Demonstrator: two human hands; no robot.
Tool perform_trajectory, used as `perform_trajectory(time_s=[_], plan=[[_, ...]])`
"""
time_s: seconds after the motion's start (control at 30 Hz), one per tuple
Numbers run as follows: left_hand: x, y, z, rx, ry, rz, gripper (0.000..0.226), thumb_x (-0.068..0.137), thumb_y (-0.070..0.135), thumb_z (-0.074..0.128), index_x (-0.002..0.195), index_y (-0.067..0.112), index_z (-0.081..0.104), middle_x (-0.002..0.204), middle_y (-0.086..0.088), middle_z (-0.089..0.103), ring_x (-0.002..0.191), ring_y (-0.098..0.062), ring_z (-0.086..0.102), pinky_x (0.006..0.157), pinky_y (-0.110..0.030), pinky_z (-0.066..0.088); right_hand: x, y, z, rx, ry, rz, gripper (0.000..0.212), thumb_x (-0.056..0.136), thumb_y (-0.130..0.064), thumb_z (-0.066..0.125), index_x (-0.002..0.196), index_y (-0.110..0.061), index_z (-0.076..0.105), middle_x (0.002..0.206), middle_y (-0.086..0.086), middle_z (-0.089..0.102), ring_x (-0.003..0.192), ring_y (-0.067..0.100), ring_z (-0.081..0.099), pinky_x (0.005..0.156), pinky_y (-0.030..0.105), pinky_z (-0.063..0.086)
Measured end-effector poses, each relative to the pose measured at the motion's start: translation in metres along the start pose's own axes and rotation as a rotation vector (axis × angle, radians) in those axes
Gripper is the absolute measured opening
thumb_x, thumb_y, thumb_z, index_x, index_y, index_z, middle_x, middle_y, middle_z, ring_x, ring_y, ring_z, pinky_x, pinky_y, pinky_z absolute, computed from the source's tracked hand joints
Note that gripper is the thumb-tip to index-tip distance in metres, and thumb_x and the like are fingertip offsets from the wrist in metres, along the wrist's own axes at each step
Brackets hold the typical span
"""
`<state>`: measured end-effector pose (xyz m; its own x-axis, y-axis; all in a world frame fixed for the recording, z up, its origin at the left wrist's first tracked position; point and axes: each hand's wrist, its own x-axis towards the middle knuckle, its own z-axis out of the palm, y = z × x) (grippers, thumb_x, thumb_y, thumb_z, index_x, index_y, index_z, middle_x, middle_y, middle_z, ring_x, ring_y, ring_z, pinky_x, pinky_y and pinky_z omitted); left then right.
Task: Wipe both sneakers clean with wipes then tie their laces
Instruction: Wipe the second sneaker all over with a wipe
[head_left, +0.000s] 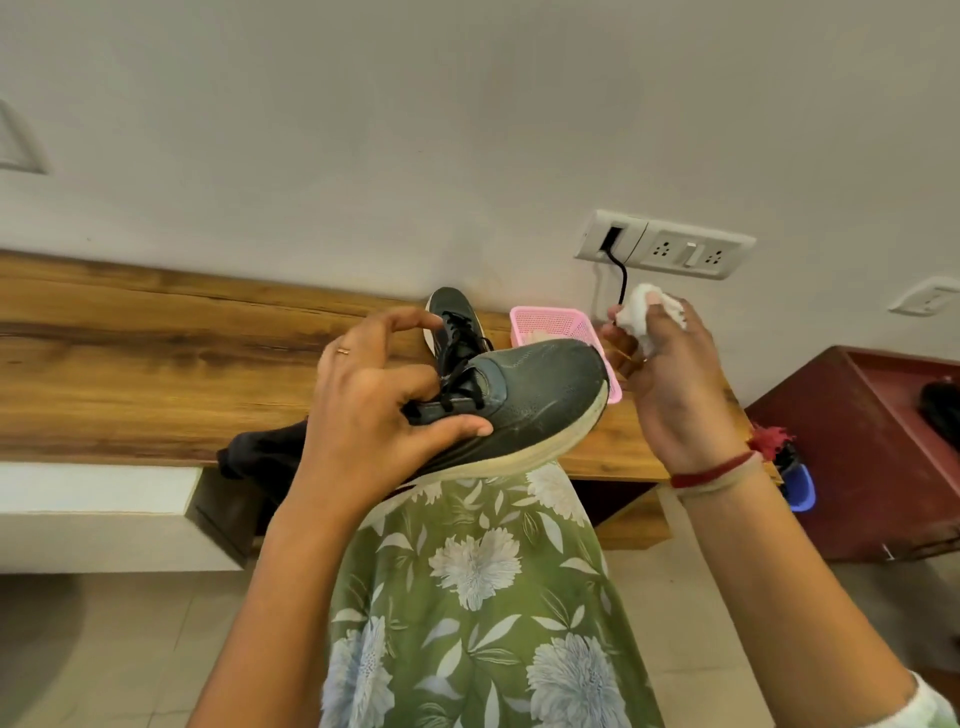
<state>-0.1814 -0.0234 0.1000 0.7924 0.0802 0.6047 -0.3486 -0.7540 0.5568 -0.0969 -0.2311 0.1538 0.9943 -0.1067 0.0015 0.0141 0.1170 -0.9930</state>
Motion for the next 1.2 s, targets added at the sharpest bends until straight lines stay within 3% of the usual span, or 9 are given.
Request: perform_trajectory(time_s=[0.13,0.27,0.33,0.4,0.47,0.53,0.6,0.9,1.2], plan=[[0.0,-0.002,-0.002,0.004,-0.051,-0.032,0.048,0.063,0.065,0.065,0.052,0.019,0.055,0.126,0.0,0.055,0.12,-0.022,0.046,0.095,-0.043,0.026,0.0,-0.016,-0.009,0.099,-0.068,-0.111,0.022,0.099,-0.005,0.042,0.1,-0.024,0.053,0.092,0.004,0.063,0.07,0.012,0.058,0.061,0.023,0.048],[0.001,-0.004,-0.006,0.01,-0.105,-0.057,0.04,0.062,0.069,0.061,0.055,0.031,0.05,0.13,0.001,0.051,0.127,-0.025,0.042,0.099,-0.044,0.023,0.003,-0.025,-0.012,-0.181,-0.282,-0.129,0.042,0.093,0.004,0.04,0.079,-0.024,0.068,0.092,-0.004,0.065,0.08,0.017,0.049,0.061,0.026,0.039],[0.0,-0.006,-0.008,0.018,-0.11,-0.058,0.041,0.062,0.07,0.06,0.055,0.031,0.05,0.131,-0.001,0.05,0.13,-0.025,0.038,0.102,-0.048,0.023,0.001,-0.026,-0.011,-0.305,-0.385,-0.097,0.036,0.091,-0.005,0.045,0.075,-0.024,0.072,0.092,-0.006,0.067,0.085,0.02,0.048,0.063,0.025,0.038],[0.0,-0.008,-0.01,0.046,-0.115,-0.044,0.04,0.064,0.07,0.06,0.057,0.032,0.051,0.134,-0.002,0.049,0.133,-0.024,0.035,0.106,-0.054,0.021,-0.004,-0.025,-0.009,-0.514,-0.483,-0.127,0.013,0.088,-0.032,0.06,0.09,-0.029,0.072,0.104,-0.009,0.065,0.093,0.012,0.053,0.072,0.025,0.041],[0.002,-0.009,-0.011,0.084,-0.131,-0.017,0.039,0.065,0.069,0.06,0.058,0.031,0.054,0.137,-0.004,0.047,0.135,-0.023,0.032,0.11,-0.055,0.016,-0.01,-0.022,-0.008,-0.933,-0.598,-0.214,0.051,0.068,-0.061,0.071,0.114,-0.042,0.06,0.114,-0.02,0.049,0.106,0.001,0.047,0.09,0.023,0.041],[0.005,-0.01,-0.01,0.126,-0.145,0.035,0.043,0.068,0.066,0.06,0.061,0.025,0.063,0.138,-0.005,0.045,0.136,-0.025,0.031,0.112,-0.055,0.012,-0.013,-0.015,-0.003,-1.421,-0.681,-0.331,0.099,0.053,-0.077,0.064,0.14,-0.039,0.037,0.126,-0.01,0.036,0.119,0.01,0.036,0.102,0.031,0.035],[0.01,-0.009,-0.009,0.151,-0.152,0.107,0.043,0.07,0.064,0.06,0.067,0.022,0.069,0.139,-0.006,0.044,0.137,-0.027,0.031,0.112,-0.056,0.012,-0.011,-0.008,-0.002,-1.66,-0.682,-0.436,0.115,0.049,-0.083,0.06,0.146,-0.031,0.027,0.131,0.002,0.031,0.122,0.02,0.033,0.101,0.036,0.033],[0.041,-0.012,-0.009,0.2,-0.202,0.326,0.044,0.075,0.062,0.06,0.066,0.02,0.068,0.136,-0.006,0.047,0.136,-0.029,0.037,0.112,-0.059,0.017,0.001,0.005,-0.014,-1.51,-0.597,-0.503,0.104,0.044,-0.084,0.062,0.127,-0.025,0.047,0.108,-0.007,0.032,0.103,0.011,0.037,0.089,0.031,0.037],[0.04,-0.028,-0.021,0.336,-0.255,0.139,0.052,0.071,0.073,0.05,0.073,0.024,0.069,0.132,-0.003,0.053,0.134,-0.029,0.039,0.109,-0.063,0.016,-0.029,0.03,-0.003,-1.152,-0.256,-0.629,0.08,0.052,-0.077,0.061,0.105,-0.017,0.057,0.101,-0.006,0.039,0.092,0.009,0.043,0.078,0.035,0.049]])
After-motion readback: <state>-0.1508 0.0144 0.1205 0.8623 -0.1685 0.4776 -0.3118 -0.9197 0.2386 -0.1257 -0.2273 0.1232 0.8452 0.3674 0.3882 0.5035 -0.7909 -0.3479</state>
